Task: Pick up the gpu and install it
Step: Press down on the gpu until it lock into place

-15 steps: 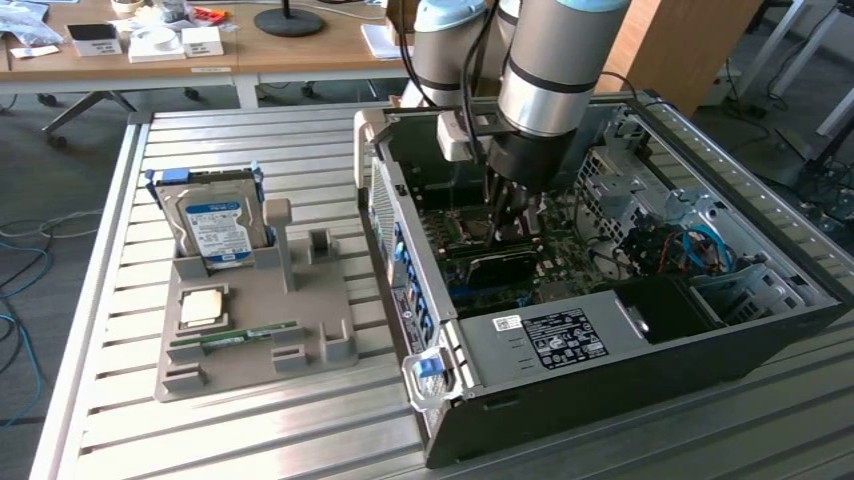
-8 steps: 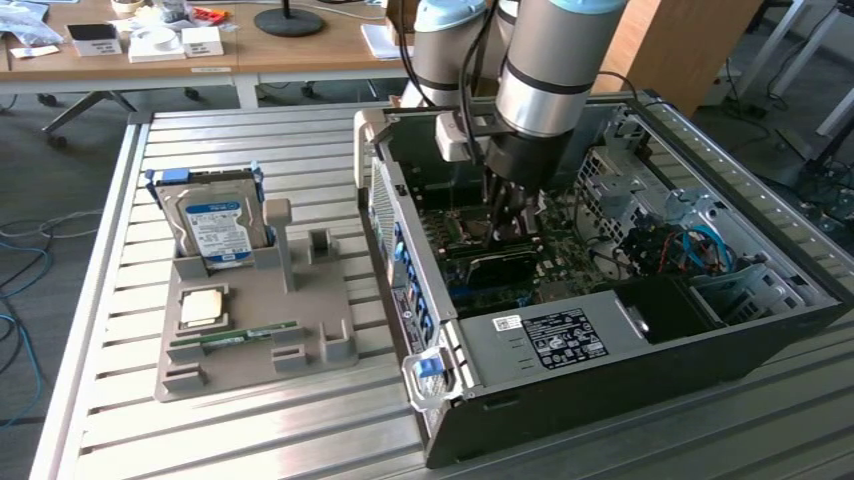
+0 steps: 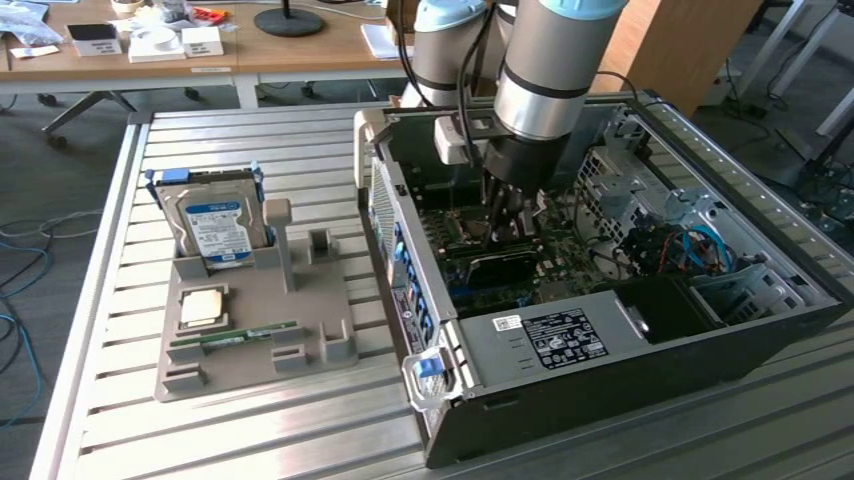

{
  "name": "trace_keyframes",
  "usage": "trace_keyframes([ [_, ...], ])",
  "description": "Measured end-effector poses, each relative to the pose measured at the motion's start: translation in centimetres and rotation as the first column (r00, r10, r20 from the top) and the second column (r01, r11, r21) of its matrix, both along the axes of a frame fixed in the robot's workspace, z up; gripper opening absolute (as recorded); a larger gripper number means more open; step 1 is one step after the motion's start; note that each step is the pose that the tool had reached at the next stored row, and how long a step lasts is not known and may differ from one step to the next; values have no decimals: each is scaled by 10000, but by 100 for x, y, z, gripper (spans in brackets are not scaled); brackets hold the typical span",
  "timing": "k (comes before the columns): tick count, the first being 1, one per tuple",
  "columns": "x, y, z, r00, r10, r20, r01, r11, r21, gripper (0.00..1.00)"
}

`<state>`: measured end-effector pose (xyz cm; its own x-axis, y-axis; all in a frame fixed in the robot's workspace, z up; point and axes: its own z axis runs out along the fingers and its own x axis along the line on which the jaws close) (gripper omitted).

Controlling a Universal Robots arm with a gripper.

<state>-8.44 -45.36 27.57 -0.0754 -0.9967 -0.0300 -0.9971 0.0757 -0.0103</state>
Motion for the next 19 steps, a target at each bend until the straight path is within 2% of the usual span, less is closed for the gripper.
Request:
trace_keyframes([
  [19,-1,6,-85,10000,-1,0,1,10000,1,11],
])
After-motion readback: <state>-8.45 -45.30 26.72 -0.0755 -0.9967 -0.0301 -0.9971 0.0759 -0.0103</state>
